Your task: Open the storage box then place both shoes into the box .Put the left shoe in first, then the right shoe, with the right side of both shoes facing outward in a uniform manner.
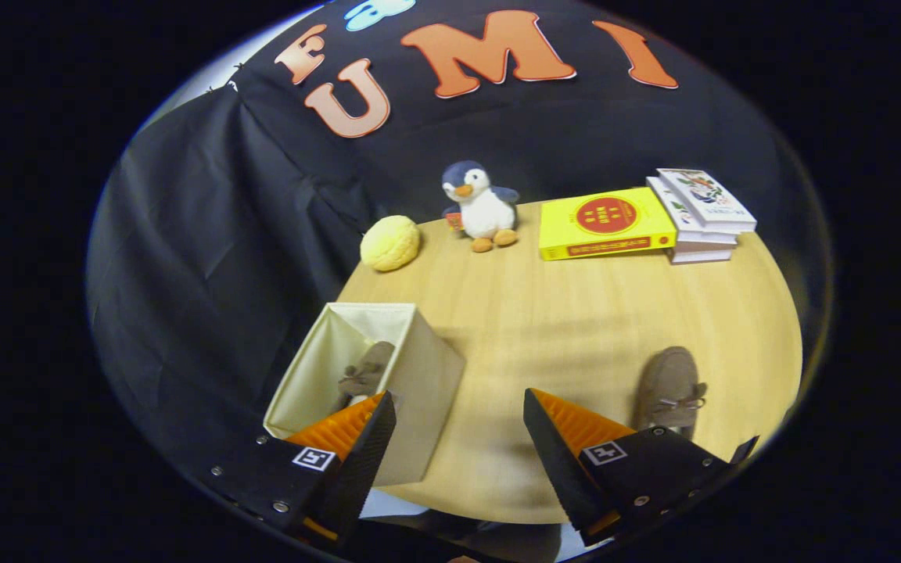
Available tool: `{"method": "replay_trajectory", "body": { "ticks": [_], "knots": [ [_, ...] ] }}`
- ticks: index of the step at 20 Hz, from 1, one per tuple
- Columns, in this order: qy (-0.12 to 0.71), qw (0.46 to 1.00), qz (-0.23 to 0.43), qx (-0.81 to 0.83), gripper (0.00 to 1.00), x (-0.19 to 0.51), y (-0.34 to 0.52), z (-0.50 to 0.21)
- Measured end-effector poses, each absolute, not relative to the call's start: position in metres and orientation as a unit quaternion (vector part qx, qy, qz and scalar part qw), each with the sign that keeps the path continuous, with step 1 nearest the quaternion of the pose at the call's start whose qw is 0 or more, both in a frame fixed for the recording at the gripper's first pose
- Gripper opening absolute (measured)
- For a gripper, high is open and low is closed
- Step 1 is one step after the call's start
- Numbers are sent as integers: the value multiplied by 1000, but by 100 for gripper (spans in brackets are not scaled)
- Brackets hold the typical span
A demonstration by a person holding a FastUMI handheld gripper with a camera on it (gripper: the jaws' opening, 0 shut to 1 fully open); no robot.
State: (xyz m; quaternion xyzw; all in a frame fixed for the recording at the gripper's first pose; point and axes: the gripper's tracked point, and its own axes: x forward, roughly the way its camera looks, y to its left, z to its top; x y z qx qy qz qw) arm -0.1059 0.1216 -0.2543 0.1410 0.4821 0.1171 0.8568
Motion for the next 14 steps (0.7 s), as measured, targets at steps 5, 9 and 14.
{"method": "replay_trajectory", "body": {
  "ticks": [5,9,14],
  "knots": [
    [489,861,62,124,99,-124,48,-279],
    [508,853,42,112,99,-143,7,-308],
    [521,848,4,95,98,-160,-42,-342]
  ]
}}
